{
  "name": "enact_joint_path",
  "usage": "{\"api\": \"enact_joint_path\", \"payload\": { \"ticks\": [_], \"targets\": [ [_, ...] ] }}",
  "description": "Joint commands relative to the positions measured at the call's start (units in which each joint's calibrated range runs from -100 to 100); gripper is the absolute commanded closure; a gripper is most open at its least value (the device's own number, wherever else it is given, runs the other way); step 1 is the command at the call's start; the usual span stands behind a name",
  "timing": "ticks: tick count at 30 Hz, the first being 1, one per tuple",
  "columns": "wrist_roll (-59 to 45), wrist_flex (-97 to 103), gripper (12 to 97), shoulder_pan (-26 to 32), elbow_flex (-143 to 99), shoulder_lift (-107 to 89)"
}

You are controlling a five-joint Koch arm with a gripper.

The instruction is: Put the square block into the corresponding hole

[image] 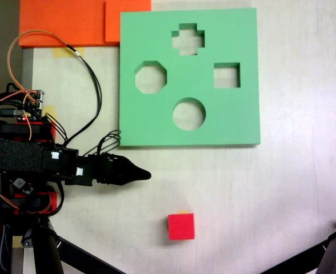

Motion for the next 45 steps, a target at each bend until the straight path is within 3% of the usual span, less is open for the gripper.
{"api": "enact_joint_path", "payload": {
  "ticks": [1,28,32,37,45],
  "targets": [
    [-0.2,-5.0,59.3,0.2,-1.3,-0.4],
    [0.2,-4.8,59.3,0.1,-1.3,-0.4],
    [6.1,-3.7,59.7,-0.2,-1.3,-0.4],
    [14.4,-0.2,63.4,-6.2,-1.3,-0.4],
    [30.3,-38.3,65.8,-6.3,40.5,-0.4]
  ]
}}
